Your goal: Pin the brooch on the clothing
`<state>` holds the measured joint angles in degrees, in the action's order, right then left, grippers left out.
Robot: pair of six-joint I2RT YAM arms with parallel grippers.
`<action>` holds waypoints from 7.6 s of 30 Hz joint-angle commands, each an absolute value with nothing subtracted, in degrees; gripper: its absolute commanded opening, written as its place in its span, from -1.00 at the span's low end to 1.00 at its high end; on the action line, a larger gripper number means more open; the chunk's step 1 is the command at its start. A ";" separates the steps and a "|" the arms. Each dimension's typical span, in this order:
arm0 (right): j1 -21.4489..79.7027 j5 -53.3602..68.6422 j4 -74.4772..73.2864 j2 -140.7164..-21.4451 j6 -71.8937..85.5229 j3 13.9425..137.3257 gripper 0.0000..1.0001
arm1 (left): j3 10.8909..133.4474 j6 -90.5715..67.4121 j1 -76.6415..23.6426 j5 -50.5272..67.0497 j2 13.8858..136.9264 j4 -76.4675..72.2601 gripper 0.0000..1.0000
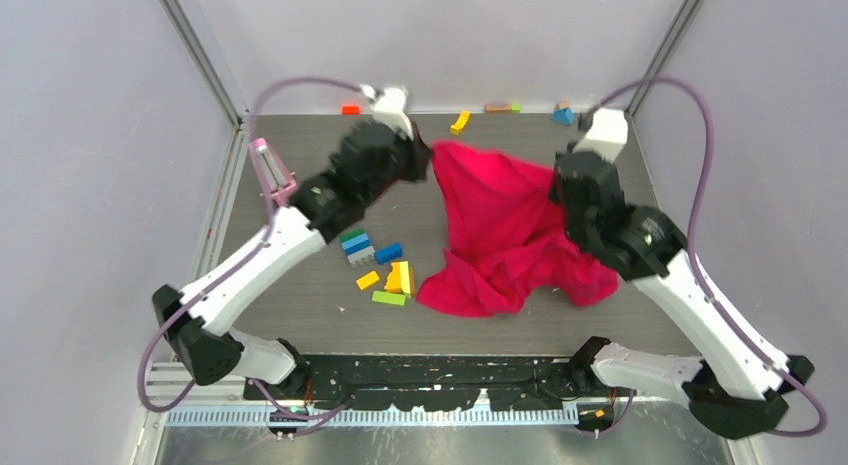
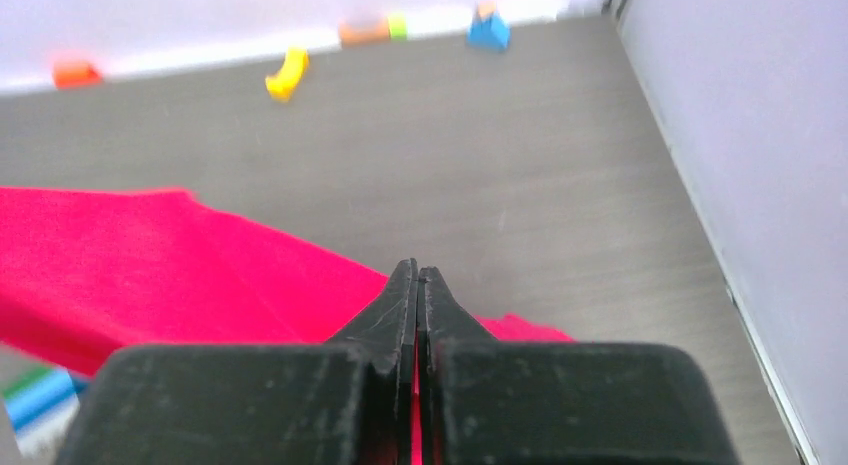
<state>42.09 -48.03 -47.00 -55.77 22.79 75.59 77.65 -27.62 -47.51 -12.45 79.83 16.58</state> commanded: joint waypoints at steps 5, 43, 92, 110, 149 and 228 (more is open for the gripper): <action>31.77 -42.27 -31.99 -72.48 4.99 115.92 -0.99 | 118.06 -9.22 -36.91 -13.70 80.94 40.92 -1.00; 33.79 -5.11 -12.89 -89.30 28.76 70.19 0.29 | 55.57 -8.68 -36.64 -46.47 25.00 33.26 -1.00; 28.92 -29.15 -45.15 -70.15 14.10 119.98 -0.99 | 105.66 -0.13 -36.51 -29.16 58.23 31.31 -1.00; 28.91 -40.61 -38.83 -61.78 4.79 114.34 -0.99 | 123.25 -6.43 -36.48 -13.92 75.10 40.63 -1.00; 6.59 -13.01 -42.83 -23.40 52.98 48.30 -0.12 | 55.66 -21.38 -24.45 19.19 62.90 13.22 0.23; 46.93 -30.00 -40.93 -57.08 62.36 39.23 0.66 | 57.73 -9.03 -24.35 -4.56 54.46 33.57 0.99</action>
<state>47.66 -21.12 -33.01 -59.59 63.09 36.88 57.76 -9.61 -24.40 -4.47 55.09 34.63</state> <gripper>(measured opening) 0.779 0.995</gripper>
